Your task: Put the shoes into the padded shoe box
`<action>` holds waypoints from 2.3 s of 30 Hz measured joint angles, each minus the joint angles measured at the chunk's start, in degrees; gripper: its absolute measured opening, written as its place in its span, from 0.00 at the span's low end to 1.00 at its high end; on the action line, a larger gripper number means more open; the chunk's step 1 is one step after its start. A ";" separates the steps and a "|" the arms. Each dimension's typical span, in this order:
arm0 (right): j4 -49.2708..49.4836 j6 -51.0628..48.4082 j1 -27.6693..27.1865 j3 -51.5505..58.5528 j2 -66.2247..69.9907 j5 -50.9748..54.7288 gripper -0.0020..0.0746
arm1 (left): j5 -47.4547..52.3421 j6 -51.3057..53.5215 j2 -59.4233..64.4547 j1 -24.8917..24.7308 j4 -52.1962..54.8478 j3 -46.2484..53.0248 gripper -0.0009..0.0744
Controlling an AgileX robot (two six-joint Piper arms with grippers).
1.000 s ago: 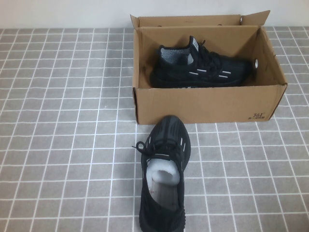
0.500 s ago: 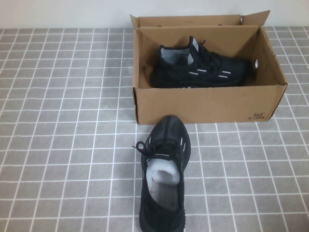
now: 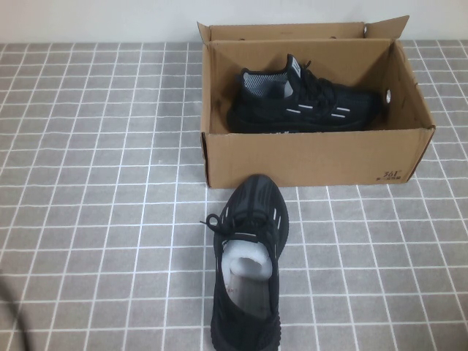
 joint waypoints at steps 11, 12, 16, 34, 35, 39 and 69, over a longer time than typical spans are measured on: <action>0.00 0.00 0.00 0.00 0.00 0.00 0.02 | 22.96 26.29 18.33 0.00 -5.74 -15.69 0.01; 0.00 0.00 0.00 0.00 0.00 0.00 0.02 | 23.39 28.31 19.46 0.00 -7.18 -16.29 0.01; 0.00 0.00 0.00 0.00 0.00 0.00 0.02 | 23.77 36.61 24.48 -0.13 -15.53 -17.41 0.01; 0.00 0.00 0.00 0.00 0.00 0.00 0.02 | 11.53 39.86 43.35 -24.70 -8.86 -18.24 0.01; 0.00 0.00 0.00 0.00 0.00 0.00 0.02 | 10.19 39.86 44.04 -25.97 -8.86 -18.24 0.01; 0.00 0.00 0.00 0.00 0.00 0.00 0.02 | 7.49 39.86 47.22 -29.42 -8.86 -18.24 0.06; 0.00 0.00 0.00 0.00 0.00 0.00 0.02 | 3.69 40.68 66.75 -33.76 -3.82 -18.24 0.27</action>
